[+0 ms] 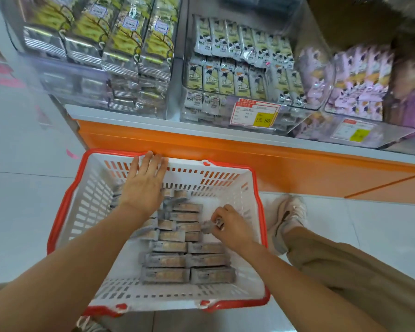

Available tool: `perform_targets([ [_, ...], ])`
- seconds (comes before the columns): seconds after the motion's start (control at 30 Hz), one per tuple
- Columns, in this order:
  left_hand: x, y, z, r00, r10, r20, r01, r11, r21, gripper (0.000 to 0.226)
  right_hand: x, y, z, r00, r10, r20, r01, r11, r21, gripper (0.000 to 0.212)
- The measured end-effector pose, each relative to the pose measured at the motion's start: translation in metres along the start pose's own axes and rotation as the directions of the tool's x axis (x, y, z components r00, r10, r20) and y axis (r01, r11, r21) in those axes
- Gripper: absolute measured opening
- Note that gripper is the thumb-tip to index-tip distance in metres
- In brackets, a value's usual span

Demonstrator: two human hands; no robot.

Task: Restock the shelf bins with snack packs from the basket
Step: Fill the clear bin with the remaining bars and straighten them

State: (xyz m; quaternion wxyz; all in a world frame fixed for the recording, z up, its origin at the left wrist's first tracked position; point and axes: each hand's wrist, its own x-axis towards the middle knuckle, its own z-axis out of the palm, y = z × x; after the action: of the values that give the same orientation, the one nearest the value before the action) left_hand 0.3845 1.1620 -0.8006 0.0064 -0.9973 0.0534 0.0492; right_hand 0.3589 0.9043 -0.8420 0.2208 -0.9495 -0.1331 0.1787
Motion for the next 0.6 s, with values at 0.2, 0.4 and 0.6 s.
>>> perform_targets([
  [0.2, -0.014, 0.008, -0.046, 0.896, 0.122, -0.427, -0.152, 0.988, -0.037, 0.095, -0.027, -0.035, -0.072, 0.936, -0.089, -0.341, 0.188, 0.945, 0.268, 0.018],
  [0.4, -0.012, 0.019, -0.111, 0.751, 0.153, -0.642, -0.198, 0.980, 0.002, 0.085, -0.053, -0.069, -0.144, 0.760, -0.084, -0.644, 0.363, 0.877, 0.314, 0.026],
  [0.6, 0.005, 0.026, -0.148, 0.861, 0.221, -0.459, -0.196, 0.975, 0.102, 0.090, -0.042, -0.093, -0.214, 0.675, -0.019, -0.738, 0.379, 0.867, 0.323, 0.019],
])
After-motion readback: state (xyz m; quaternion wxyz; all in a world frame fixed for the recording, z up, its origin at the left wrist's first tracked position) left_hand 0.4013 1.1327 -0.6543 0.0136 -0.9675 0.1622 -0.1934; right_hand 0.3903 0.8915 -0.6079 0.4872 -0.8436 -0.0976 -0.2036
